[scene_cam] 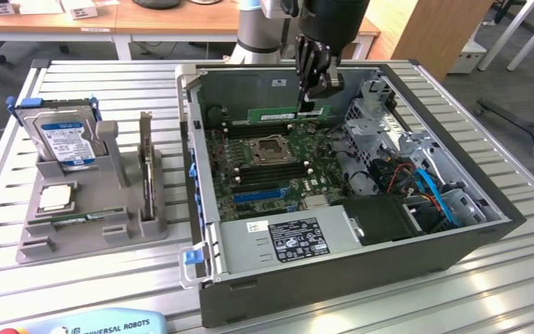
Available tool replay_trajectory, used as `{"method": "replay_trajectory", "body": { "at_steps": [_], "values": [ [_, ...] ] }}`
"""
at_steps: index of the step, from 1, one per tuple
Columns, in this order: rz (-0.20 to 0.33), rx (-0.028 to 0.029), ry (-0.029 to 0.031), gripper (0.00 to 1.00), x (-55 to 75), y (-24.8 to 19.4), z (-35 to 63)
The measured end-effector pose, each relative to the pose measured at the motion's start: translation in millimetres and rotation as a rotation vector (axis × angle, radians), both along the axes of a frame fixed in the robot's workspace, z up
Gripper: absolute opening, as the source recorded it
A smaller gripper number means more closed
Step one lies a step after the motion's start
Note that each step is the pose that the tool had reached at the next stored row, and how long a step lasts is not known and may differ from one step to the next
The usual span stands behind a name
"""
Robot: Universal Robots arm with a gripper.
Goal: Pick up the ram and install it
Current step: 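Insert the ram into the slot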
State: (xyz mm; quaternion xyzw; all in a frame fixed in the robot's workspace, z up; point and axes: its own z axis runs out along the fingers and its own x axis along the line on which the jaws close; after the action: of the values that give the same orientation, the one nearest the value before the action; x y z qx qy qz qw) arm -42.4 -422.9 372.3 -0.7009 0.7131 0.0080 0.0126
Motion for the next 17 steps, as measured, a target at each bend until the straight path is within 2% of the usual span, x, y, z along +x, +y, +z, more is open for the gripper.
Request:
{"method": "replay_trajectory", "body": {
  "at_steps": [2,17],
  "values": [
    [0.000,0.0000,0.0000,0.12,0.0,0.0,-0.1],
    [0.000,0.0005,0.0000,0.12,0.0,0.0,-19.6]
  ]
}}
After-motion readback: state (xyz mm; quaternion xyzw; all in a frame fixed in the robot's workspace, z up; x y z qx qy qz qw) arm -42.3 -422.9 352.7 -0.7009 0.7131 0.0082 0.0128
